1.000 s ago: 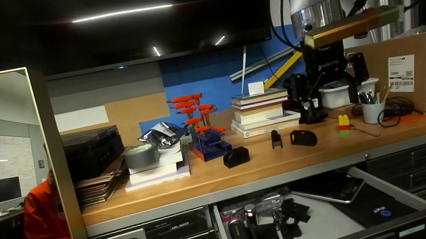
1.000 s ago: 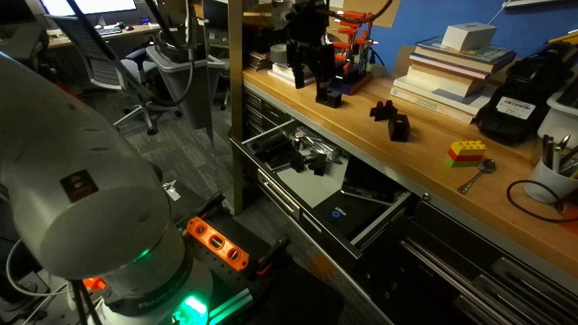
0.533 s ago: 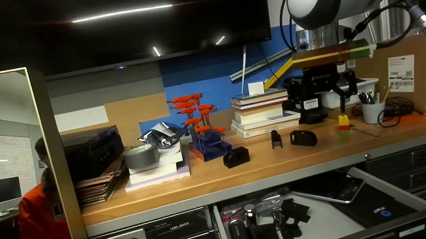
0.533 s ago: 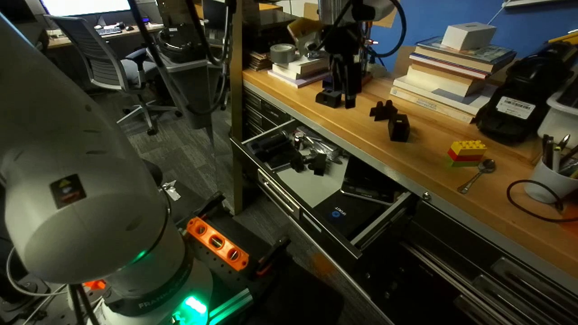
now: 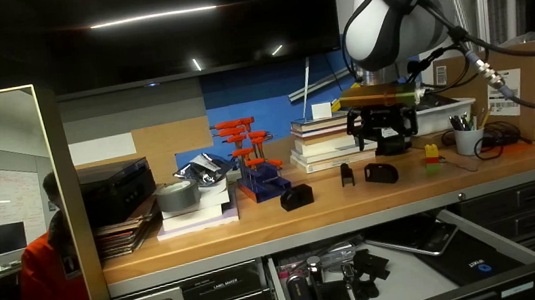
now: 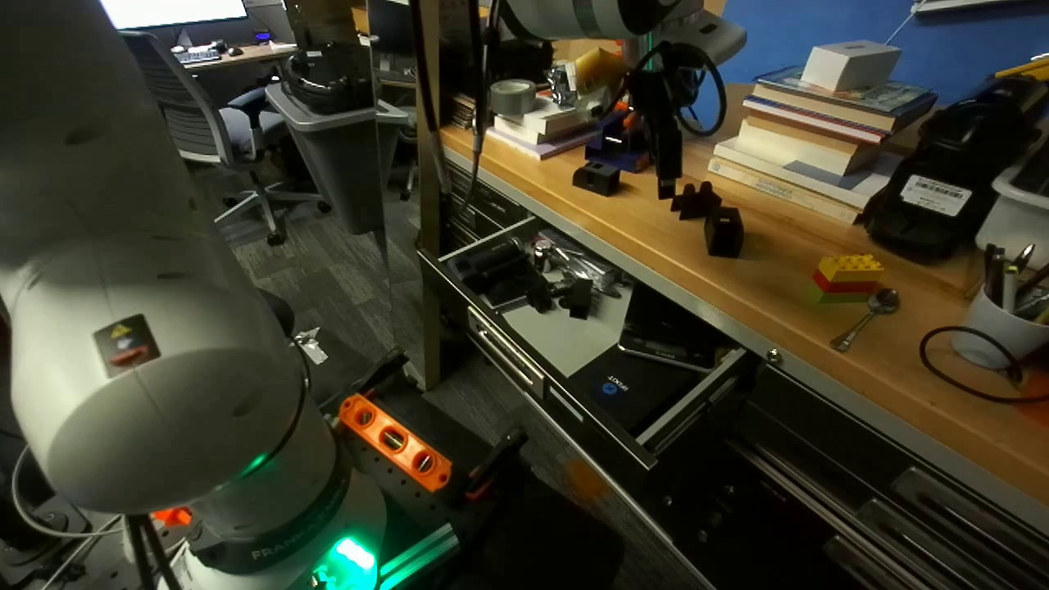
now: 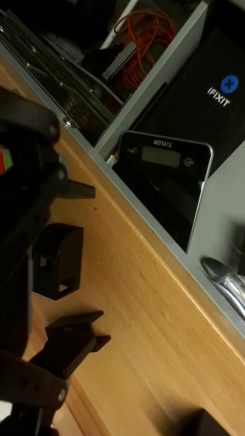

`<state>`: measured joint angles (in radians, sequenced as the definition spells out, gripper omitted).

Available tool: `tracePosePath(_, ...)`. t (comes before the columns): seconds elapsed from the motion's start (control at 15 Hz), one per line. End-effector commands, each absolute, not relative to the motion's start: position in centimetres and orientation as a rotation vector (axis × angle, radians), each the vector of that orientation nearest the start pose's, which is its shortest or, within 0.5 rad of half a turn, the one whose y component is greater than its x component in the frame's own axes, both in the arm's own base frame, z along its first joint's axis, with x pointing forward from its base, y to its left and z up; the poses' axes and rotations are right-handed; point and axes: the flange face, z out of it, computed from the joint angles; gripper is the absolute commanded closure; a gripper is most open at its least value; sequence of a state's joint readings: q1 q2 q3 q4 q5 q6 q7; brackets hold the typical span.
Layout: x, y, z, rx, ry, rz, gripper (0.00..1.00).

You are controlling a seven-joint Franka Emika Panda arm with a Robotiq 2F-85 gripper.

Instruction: Pick up the black objects from the counter and put them in the open drawer and close it

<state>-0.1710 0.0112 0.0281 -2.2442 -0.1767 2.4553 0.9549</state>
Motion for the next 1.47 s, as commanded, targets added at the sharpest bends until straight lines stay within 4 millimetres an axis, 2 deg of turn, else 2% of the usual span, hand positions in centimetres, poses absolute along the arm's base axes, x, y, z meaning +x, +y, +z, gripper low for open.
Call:
tracePosePath(0.0, 57.6, -9.4, 36.6, -2.728, 1.548, -0.408, 0.0)
tracePosePath(0.33, 60.5, -12.8, 33.3, -2.682, 1.622, -0.399, 0.0)
tracePosePath(0.53, 62.1, -14.4, 32.0, -2.636, 1.658, -0.416, 0.0)
tracePosePath(0.93, 64.8, -14.5, 31.7, -2.59, 1.656, -0.446, 0.0)
tracePosePath(1.4, 65.8, -14.9, 31.2, -2.567, 1.663, -0.439, 0.0)
